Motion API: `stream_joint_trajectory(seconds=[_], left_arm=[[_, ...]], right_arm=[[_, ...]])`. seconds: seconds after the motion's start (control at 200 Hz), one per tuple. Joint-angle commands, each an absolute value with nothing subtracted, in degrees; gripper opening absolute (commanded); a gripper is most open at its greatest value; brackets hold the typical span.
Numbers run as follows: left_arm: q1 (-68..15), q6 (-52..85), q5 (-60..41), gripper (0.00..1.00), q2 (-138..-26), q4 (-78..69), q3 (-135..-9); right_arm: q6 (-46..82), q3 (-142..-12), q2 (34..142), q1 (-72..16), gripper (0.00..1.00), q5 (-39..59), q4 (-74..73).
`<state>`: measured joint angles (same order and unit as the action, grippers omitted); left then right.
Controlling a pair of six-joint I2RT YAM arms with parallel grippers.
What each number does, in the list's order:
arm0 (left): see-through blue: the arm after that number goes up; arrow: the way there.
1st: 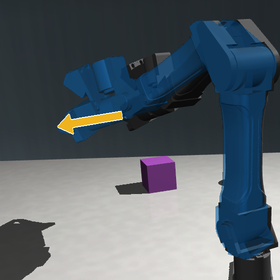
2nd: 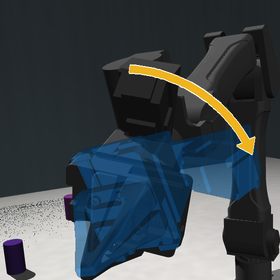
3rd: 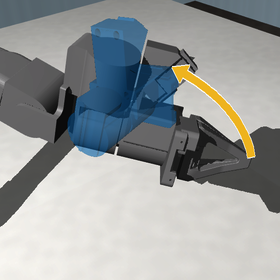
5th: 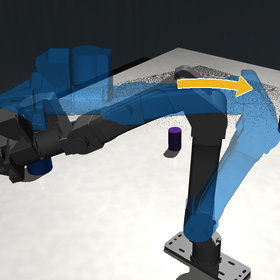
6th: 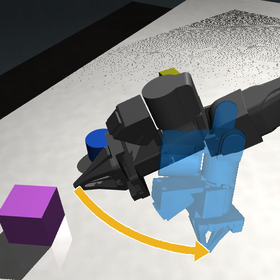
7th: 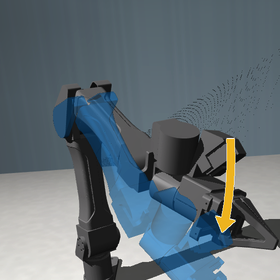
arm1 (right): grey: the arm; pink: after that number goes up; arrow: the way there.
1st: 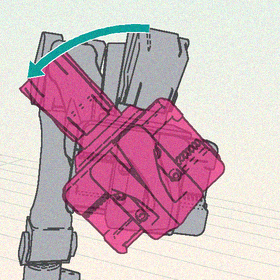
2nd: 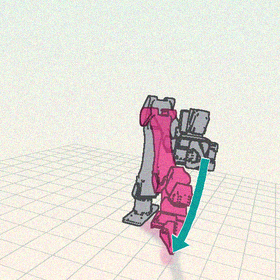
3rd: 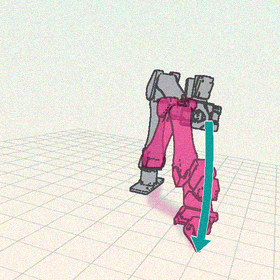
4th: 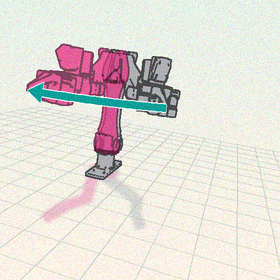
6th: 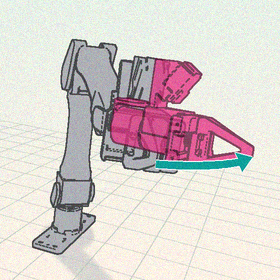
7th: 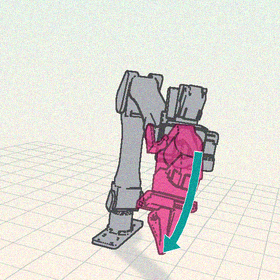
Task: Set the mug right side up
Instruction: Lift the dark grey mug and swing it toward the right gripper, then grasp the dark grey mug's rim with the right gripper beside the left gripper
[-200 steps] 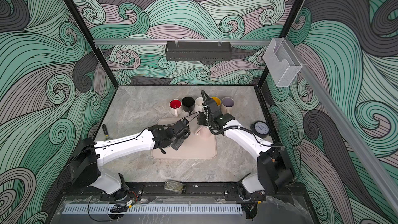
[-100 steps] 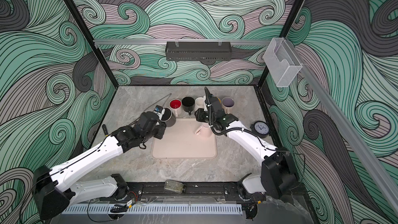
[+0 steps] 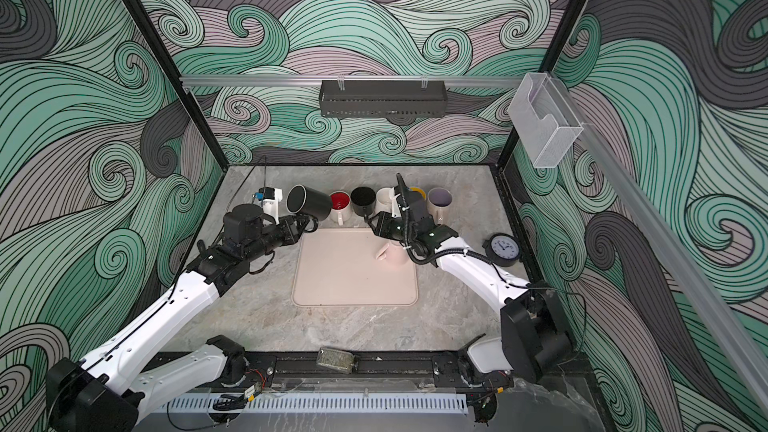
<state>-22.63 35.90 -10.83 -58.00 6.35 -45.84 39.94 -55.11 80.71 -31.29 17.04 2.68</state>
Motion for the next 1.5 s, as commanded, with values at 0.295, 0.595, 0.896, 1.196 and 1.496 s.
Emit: stream_joint_trajectory(seconds=[0.295,0.595,0.896,1.196,1.496], left_arm=[[-17.3,60.8,-29.3,0.0,-63.6,-33.0,-41.9],[-17.3,68.3,-34.4,0.0,-68.4,-43.4,-41.4],[-17.7,68.5,-34.9,0.0,-68.6,-44.4,-41.2],[-18.7,68.7,-35.0,0.0,-69.0,-45.1,-41.3],[-20.5,68.7,-34.7,0.0,-69.8,-45.6,-41.5]], right_arm=[[55.6,-50.8,84.1,-31.3,0.44,36.9,-27.3],[68.7,-50.7,90.9,-31.3,0.46,43.4,-47.1],[74.2,-51.6,93.9,-31.4,0.47,44.5,-55.6],[75.9,-53.5,95.3,-31.6,0.46,44.6,-57.7],[78.0,-55.7,97.3,-31.9,0.42,44.5,-60.6]])
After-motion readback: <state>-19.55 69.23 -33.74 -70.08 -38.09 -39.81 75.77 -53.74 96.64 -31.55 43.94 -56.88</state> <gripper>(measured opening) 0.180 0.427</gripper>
